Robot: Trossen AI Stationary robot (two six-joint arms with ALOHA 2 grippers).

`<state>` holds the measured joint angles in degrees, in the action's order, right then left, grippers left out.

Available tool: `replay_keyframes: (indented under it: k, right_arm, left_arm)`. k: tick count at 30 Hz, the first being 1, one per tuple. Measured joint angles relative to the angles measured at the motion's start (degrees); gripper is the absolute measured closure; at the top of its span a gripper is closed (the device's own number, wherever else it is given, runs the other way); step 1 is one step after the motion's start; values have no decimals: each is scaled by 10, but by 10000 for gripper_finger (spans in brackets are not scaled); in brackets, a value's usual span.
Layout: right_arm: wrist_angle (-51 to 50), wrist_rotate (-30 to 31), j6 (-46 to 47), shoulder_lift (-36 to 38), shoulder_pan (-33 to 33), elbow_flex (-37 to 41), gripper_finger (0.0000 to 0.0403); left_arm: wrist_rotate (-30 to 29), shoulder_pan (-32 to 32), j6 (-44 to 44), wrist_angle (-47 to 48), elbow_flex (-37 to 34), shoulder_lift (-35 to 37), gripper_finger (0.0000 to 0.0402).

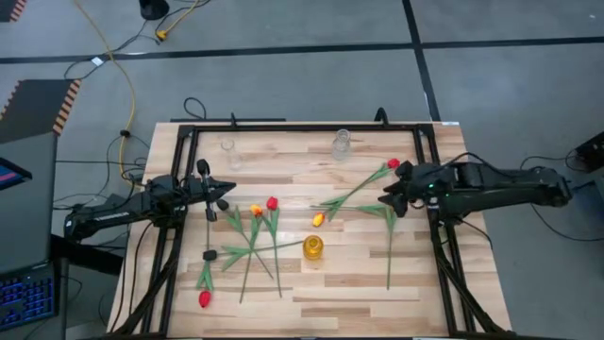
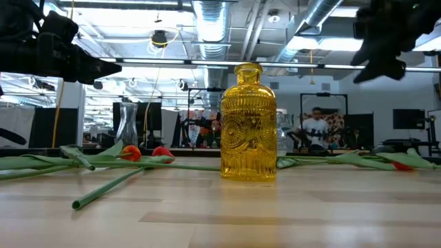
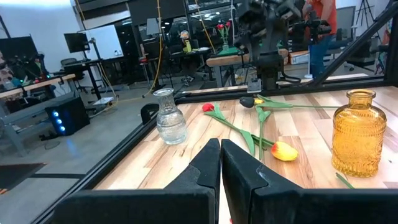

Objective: Sort flowers into vase by color
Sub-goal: Put the top right black flower into the right transparent vase

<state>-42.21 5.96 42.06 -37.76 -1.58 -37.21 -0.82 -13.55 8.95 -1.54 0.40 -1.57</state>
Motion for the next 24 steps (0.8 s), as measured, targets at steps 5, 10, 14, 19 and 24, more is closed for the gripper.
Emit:
replay_keyframes:
  k: [5, 10, 14, 19, 24]
  right_arm:
    - [-71, -1, 111, -47, 0, 0, 148]
    - [-133, -17, 191, -86, 5, 0, 148]
    - [-143, -16, 239, -114, 20, 0, 148]
    - [-144, -15, 290, -158, 51, 0, 148]
    - [-143, -15, 347, -219, 86, 0, 148]
  left_arm:
    - [0, 0, 0, 0, 0, 0, 400]
    - [0, 0, 0, 0, 0, 0, 400]
    - [0, 0, 0, 0, 0, 0, 400]
    - [0, 0, 0, 0, 0, 0, 400]
    - [0, 0, 0, 0, 0, 0, 400]
